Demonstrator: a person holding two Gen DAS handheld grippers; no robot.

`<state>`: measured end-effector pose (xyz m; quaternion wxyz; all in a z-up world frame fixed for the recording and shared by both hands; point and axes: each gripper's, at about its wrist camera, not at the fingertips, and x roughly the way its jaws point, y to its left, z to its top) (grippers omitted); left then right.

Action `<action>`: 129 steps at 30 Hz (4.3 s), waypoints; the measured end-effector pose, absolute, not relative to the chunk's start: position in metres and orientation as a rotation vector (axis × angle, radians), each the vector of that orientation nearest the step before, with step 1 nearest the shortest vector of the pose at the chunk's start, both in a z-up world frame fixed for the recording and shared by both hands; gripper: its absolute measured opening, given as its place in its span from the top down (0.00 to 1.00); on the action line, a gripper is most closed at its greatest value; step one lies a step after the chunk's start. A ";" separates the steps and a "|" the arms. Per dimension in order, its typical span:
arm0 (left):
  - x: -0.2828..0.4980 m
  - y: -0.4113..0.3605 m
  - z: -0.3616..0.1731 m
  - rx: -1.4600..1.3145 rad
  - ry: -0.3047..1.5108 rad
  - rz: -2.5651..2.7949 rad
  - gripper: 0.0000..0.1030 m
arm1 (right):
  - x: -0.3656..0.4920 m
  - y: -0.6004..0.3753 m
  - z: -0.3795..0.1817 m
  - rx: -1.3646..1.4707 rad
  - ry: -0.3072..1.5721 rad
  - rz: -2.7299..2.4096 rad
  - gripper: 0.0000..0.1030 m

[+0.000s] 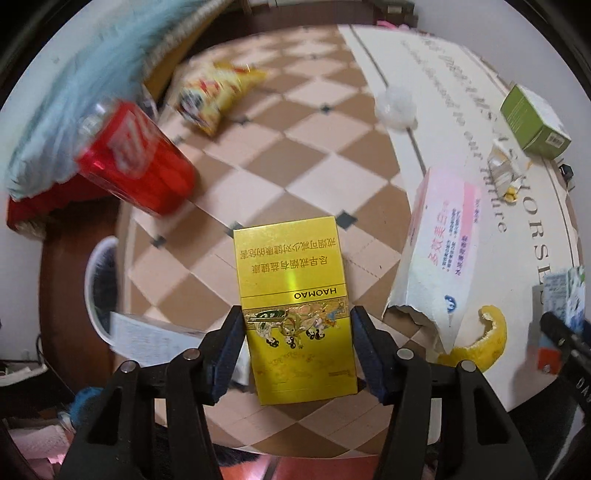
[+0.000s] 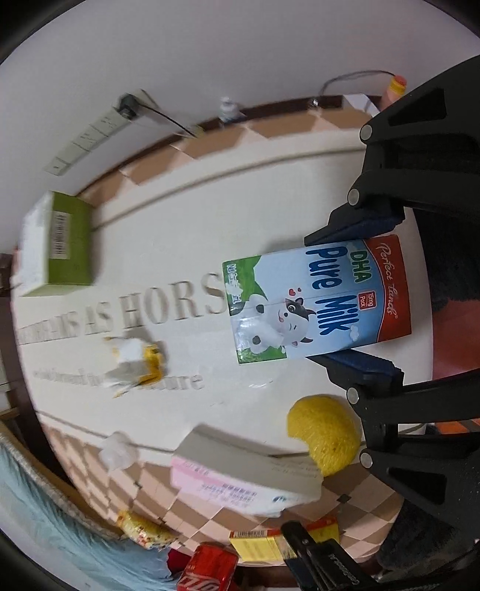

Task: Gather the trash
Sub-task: 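Grasp the yellow box with the left tool while the right tool grasps the Pure Milk carton, then carry both items to the white bin and open both tools to drop them, then grasp the white tube box with the left tool while the right tool grasps the pink toothpaste box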

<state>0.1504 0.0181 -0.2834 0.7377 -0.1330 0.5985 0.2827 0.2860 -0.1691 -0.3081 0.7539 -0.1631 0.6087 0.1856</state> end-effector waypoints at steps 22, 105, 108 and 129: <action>0.045 0.086 -0.082 -0.349 0.843 0.698 0.47 | 0.206 -0.046 -0.140 -0.233 1.027 0.813 0.49; -0.027 0.173 -0.254 -0.924 0.995 0.822 0.01 | 0.187 -0.006 -0.217 -0.177 1.149 0.743 0.01; 0.009 0.164 -0.291 -1.071 1.025 0.776 0.01 | 0.225 -0.036 -0.241 -0.166 1.191 0.643 0.01; 0.103 0.128 -0.337 -0.605 1.294 0.684 0.62 | 0.284 -0.020 -0.341 -0.190 1.401 0.656 0.44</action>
